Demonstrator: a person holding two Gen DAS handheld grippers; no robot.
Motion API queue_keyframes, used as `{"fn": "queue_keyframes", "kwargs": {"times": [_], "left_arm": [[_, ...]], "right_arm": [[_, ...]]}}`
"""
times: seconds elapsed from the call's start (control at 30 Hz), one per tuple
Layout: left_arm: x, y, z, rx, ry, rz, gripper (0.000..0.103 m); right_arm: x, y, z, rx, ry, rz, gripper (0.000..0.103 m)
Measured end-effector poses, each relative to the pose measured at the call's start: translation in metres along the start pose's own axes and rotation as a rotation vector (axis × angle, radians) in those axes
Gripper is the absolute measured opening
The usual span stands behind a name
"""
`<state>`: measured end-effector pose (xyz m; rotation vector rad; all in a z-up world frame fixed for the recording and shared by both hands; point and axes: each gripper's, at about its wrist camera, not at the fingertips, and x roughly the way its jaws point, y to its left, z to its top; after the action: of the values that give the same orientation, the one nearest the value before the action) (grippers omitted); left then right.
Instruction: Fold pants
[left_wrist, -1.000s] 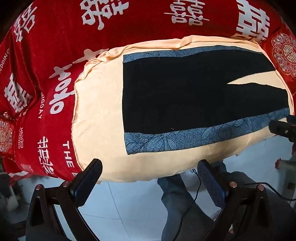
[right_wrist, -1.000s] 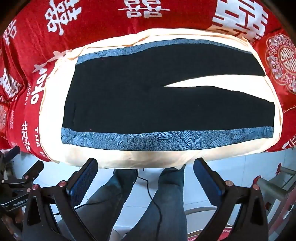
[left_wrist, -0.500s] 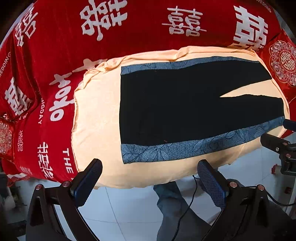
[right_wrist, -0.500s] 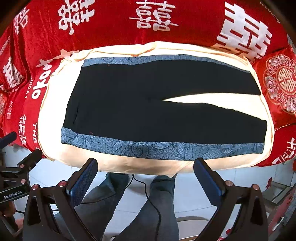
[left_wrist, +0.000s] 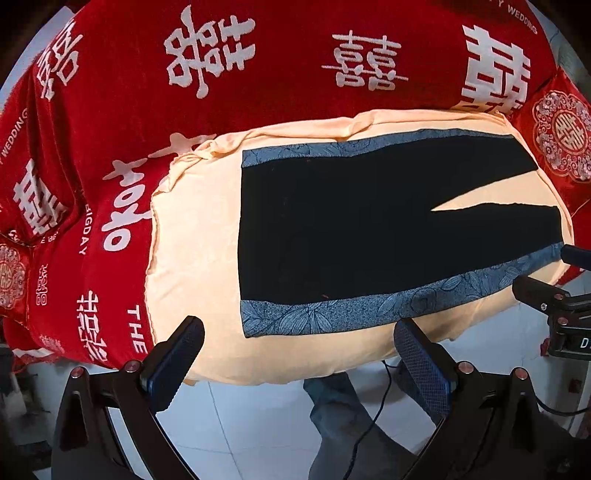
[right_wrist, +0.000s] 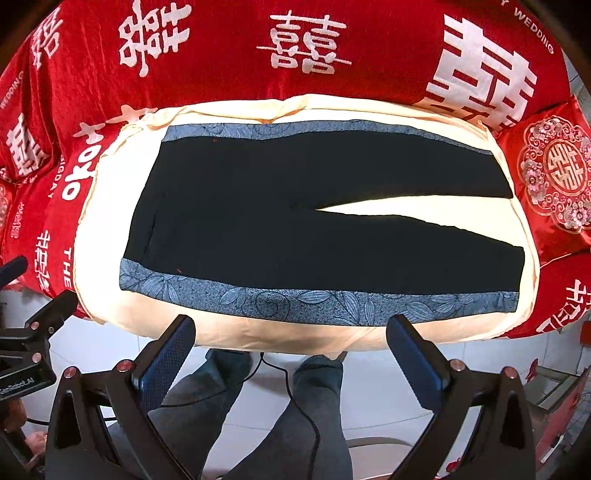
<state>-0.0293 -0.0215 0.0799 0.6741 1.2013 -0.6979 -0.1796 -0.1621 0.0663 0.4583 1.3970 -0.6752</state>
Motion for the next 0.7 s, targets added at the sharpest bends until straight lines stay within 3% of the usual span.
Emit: {"fn": "queue_keyframes", "kwargs": {"times": [0.37, 0.7], "left_arm": [[-0.008, -0.011, 0.003, 0.054, -0.035, 0.009, 0.103], [-0.009, -0.012, 0.005, 0.045, -0.034, 0.027, 0.103]], "right_arm": [[-0.004, -0.002, 0.0, 0.016, -0.017, 0.002, 0.103], [-0.005, -0.005, 0.0, 0.019, -0.026, 0.008, 0.103]]}}
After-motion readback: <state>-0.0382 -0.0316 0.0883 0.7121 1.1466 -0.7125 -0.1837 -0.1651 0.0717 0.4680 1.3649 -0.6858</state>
